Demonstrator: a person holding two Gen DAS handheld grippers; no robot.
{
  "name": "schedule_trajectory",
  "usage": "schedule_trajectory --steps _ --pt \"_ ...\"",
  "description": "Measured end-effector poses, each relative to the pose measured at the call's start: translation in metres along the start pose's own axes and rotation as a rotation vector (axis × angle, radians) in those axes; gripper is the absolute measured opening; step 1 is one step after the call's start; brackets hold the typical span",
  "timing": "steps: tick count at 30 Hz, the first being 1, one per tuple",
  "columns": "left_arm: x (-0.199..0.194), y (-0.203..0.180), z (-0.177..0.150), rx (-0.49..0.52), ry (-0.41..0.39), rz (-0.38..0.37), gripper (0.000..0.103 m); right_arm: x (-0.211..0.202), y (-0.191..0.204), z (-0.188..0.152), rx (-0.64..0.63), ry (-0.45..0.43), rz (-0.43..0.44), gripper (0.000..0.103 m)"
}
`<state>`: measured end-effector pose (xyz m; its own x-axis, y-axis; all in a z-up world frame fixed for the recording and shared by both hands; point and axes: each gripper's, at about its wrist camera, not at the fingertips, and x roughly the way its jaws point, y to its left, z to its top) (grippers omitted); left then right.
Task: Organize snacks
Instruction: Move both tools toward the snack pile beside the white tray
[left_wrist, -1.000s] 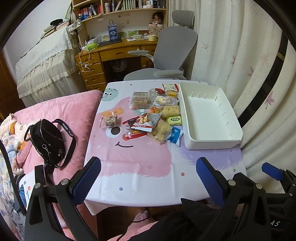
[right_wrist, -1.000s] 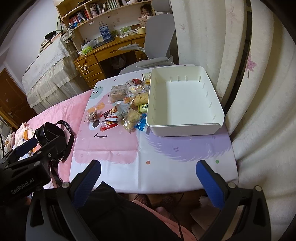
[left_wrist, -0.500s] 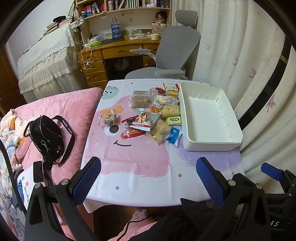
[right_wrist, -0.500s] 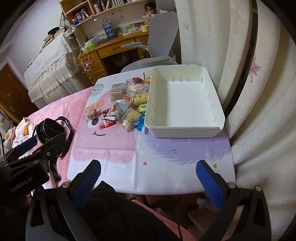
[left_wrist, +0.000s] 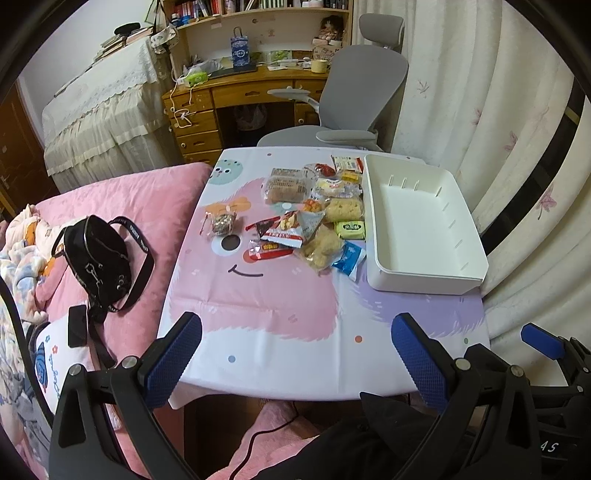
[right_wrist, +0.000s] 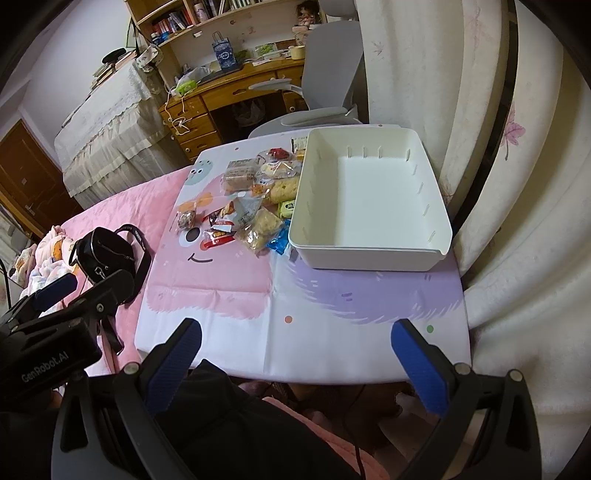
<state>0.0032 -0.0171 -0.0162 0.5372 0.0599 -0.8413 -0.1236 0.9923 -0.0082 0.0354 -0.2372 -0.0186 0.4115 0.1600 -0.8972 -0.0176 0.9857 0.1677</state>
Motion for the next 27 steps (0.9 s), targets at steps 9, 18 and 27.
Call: schedule_trajectory --steps 9,18,27 --pt "-0.001 -0.003 -0.008 -0.037 0.028 0.015 0.102 0.003 -0.008 -0.005 -0.010 0.023 0.029 0.103" --pt "-0.002 0.012 -0.007 -0.085 0.038 0.052 0.102 0.007 -0.003 -0.001 -0.023 0.028 0.067 0.103" --pt "0.011 0.032 -0.002 -0.108 0.068 0.039 0.102 0.019 0.003 0.005 0.003 0.045 0.080 0.103"
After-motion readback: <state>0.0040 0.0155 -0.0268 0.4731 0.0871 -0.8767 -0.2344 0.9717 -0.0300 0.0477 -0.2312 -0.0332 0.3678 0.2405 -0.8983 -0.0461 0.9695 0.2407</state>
